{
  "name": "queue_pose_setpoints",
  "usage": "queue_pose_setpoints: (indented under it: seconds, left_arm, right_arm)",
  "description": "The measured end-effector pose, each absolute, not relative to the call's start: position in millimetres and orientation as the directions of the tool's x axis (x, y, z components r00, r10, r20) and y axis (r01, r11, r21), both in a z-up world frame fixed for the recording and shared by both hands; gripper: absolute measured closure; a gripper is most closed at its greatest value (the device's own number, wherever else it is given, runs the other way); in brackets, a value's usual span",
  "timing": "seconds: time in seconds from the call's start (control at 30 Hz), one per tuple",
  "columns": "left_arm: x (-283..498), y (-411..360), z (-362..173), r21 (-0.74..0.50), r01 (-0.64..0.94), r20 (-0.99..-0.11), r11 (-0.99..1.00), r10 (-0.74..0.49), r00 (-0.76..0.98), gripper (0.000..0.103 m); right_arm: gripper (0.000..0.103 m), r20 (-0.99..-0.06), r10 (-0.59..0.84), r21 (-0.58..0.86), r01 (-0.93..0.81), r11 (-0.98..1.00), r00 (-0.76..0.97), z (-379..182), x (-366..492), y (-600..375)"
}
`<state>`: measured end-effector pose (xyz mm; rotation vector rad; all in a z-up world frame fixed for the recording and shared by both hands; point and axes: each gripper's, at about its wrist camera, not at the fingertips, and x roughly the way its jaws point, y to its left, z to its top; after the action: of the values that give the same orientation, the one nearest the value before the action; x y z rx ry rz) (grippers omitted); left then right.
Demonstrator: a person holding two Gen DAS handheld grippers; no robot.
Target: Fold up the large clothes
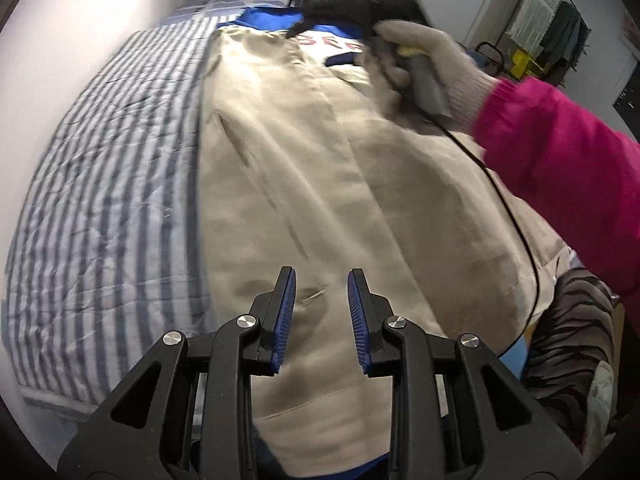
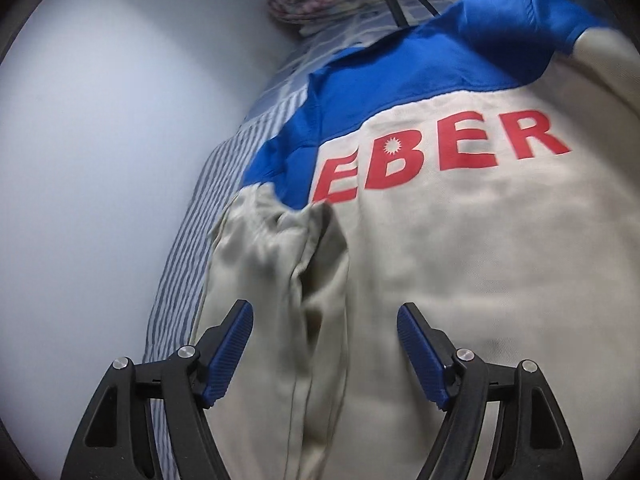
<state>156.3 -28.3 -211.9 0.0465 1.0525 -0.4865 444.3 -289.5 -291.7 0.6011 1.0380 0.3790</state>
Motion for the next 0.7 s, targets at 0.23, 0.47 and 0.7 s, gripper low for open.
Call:
queue_pose_setpoints:
  seconds: [0.23,0.47,0.7]
  left_arm:
    - [154,-45,-231,-0.185,0.467,-0.871,0.864,-0.365,0.33,0.078]
    - [140,-57,-251,-0.102,0.536,-0.89,0.838,-0.317,0.327,0.078]
    - [127,-30,-222,-0.178,0.483,-0.84,0.858,-0.388,0.379,0.078]
  right_arm:
    - [0.097,-0.701,0.576,0.563,-0.17,0.809,0.42,-276,453,-268]
    - [0.077,-0.813,0.384,0.339,-0.181,0.923,0.438,-276,451,-258]
    - [0.074,-0.709,0.566,0.397,-0.426,0.813,0.42,-221,371,-232]
